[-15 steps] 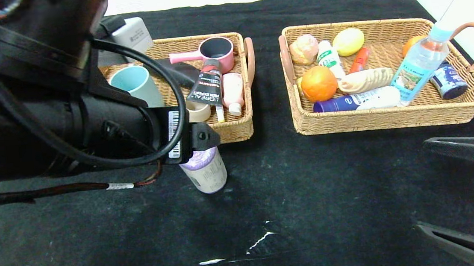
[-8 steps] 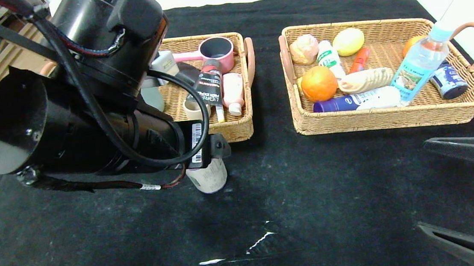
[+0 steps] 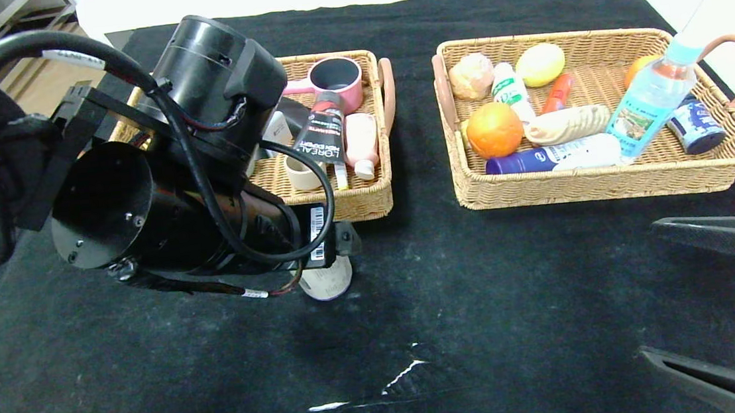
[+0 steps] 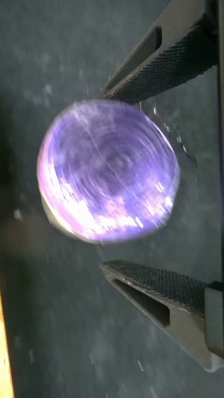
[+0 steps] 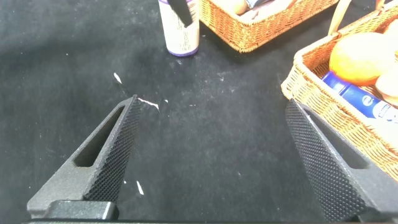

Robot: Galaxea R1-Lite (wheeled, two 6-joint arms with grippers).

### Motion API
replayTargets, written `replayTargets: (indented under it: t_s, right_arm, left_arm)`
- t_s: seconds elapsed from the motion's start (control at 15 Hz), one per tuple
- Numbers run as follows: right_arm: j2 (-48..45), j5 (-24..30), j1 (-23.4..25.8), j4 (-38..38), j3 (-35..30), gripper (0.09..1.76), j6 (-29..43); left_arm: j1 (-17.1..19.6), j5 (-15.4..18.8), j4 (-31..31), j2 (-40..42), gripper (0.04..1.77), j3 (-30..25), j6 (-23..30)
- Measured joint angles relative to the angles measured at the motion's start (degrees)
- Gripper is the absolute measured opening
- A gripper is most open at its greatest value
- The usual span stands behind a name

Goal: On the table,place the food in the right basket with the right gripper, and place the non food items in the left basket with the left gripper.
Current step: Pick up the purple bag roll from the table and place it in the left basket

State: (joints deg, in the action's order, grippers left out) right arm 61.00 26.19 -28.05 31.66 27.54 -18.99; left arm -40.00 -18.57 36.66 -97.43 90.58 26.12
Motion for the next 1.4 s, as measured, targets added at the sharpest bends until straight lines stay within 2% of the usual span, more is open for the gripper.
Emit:
replayTargets:
  t_s: [0.4,0.73,0.87,1.0,1.13,1.4]
  right_arm:
    - [0.38,0.02,0.05,0.04,-0.1,1.7,-0.16]
    - [0.84,0.05,-0.11,-0.02,-0.32,1.71,-0.21]
    - [0.95,0.1,-0.26,0.01,-0.56,1.71,-0.27]
    - [1.06,0.11,-0.28,0.01,-0.62,1.71,-0.32]
    - [1.1,0.11,-0.3,0.06,-0.62,1.71,-0.29]
    - [1.18,0.11,-0.3,0.04,-0.65,1.71,-0.32]
  left_arm:
    - [2.24,0.74,-1.3,-1.0,1.72,-1.3,-0.85]
    - [2.22,1.27,-1.27,-1.11,1.72,-1.38,-1.74]
    - [2.21,1.68,-1.27,-1.0,1.35,-1.38,-2.15]
    - [2.21,1.71,-1.3,-1.0,1.09,-1.3,-2.21]
    - [2.13,1.79,-1.29,-1.02,0.99,-1.28,-2.15]
    - [2.02,1.76,-1.3,-1.13,0.95,-1.38,-2.12]
